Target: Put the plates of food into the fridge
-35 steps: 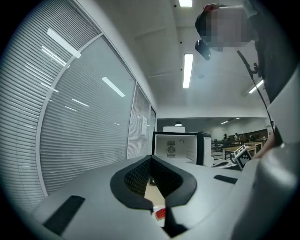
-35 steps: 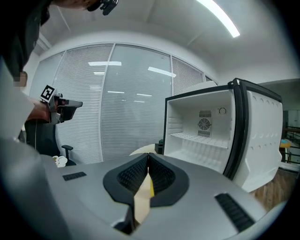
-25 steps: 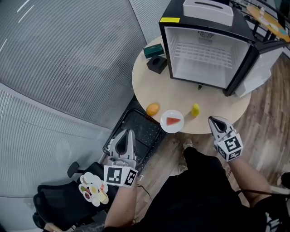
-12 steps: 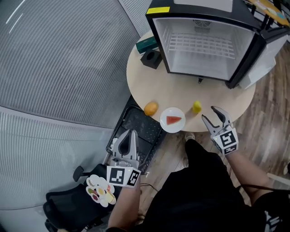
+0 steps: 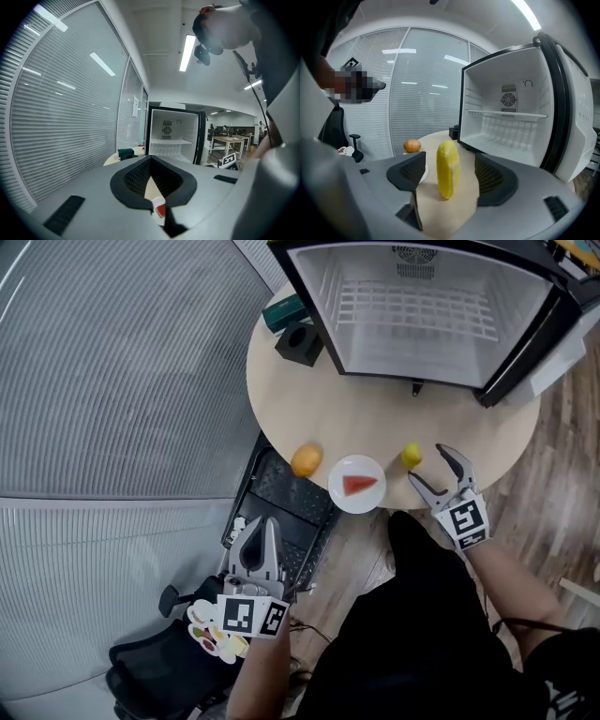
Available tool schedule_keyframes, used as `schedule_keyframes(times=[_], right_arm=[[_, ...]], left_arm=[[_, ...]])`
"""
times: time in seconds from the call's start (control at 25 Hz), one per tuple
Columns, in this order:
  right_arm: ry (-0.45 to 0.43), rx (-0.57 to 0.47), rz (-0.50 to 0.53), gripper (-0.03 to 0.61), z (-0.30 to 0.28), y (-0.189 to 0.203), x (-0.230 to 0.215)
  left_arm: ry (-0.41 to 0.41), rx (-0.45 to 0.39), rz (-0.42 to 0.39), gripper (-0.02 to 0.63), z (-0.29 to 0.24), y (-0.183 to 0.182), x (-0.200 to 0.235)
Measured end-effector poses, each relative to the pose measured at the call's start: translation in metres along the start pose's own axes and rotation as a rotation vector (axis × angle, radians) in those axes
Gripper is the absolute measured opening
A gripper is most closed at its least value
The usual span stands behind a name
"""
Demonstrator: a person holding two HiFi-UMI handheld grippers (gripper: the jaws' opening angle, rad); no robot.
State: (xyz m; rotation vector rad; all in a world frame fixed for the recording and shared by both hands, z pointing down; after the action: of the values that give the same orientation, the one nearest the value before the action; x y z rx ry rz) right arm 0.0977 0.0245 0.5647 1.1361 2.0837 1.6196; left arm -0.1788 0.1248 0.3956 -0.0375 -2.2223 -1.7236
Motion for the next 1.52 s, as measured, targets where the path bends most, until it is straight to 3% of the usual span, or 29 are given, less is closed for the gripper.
schedule_keyframes(times=[0.68,0.76,1.04,1.52], right_arm=[[-0.017,0.064,-0.013,0.307,-0.050,0.028,0.006],[-0.025,0.059,-0.004,0.241,-0.051,0.028,0.006],[-0.068,0.085,-0.045,0.236,-0.054,0.027,0.003],[-0.064,0.048,-0.063,0.236,-0.059,-0.011,-0.031]], left_arm=[[-0.038,0.026,0.005,0.006,-0.031,-0.006,0.028],[-0.047,0.032,0.007,0.005,-0.033,-0.005,0.033],[-0.050,0.035,0.021,0.006,-0.049,-0.007,0.040],[-0.001,0.028,0.016,0.006,-0.092,-0.028,0.036]])
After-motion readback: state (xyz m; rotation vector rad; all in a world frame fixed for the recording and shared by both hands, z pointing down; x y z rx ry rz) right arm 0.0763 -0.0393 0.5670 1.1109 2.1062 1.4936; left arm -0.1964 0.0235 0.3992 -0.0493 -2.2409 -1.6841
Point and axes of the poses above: the fingertips, and each gripper's own axes: z backward along the fingers, x to its left, y out of its underside, the point moved 2 cm from there along z, backward along the fingers, and after that the axes turned 12 degrees about z, right-handed, at the moved point
